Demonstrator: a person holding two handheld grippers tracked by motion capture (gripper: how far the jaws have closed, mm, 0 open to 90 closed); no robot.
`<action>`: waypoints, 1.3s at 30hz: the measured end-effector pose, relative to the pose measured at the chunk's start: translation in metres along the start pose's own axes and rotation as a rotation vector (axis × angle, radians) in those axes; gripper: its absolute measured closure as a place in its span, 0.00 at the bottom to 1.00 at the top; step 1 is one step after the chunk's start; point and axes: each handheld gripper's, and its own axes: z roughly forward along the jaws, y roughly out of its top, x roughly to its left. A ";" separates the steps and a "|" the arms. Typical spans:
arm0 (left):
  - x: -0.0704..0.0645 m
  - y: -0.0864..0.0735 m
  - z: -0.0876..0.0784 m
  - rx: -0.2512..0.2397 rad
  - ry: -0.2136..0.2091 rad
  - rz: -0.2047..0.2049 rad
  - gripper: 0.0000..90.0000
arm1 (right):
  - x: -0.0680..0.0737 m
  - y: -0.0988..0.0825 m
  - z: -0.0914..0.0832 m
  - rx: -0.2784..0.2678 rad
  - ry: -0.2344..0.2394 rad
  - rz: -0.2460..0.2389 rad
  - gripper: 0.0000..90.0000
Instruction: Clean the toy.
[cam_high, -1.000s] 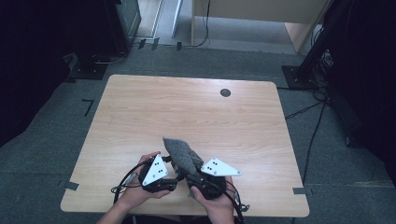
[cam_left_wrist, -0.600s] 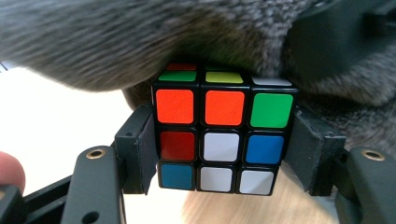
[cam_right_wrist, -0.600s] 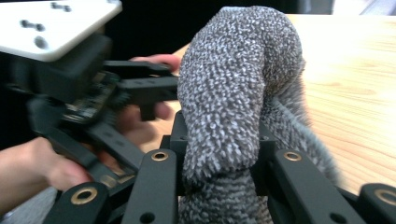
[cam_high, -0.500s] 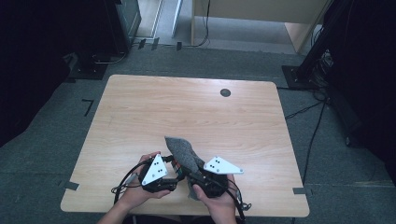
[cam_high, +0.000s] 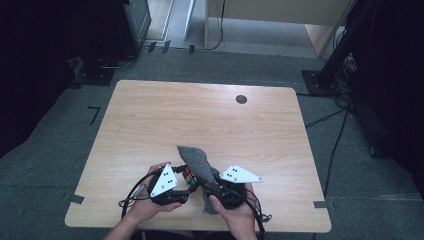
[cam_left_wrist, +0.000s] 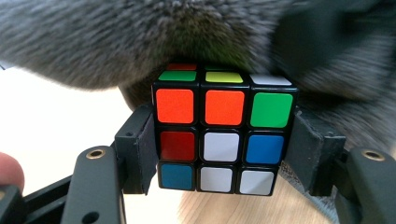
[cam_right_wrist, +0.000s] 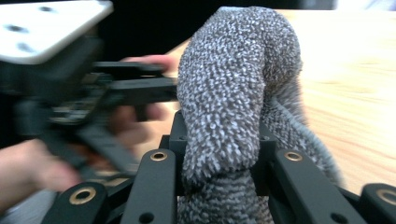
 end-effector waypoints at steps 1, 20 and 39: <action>0.002 0.000 -0.002 -0.005 0.000 -0.004 0.38 | -0.004 0.000 -0.002 0.002 -0.034 -0.010 0.79; 0.005 -0.001 -0.002 -0.005 0.000 -0.004 0.38 | -0.002 0.002 -0.006 -0.004 0.037 -0.007 0.79; 0.015 0.000 -0.015 -0.096 -0.051 -0.058 0.38 | -0.030 -0.006 -0.005 -0.043 0.124 0.125 0.81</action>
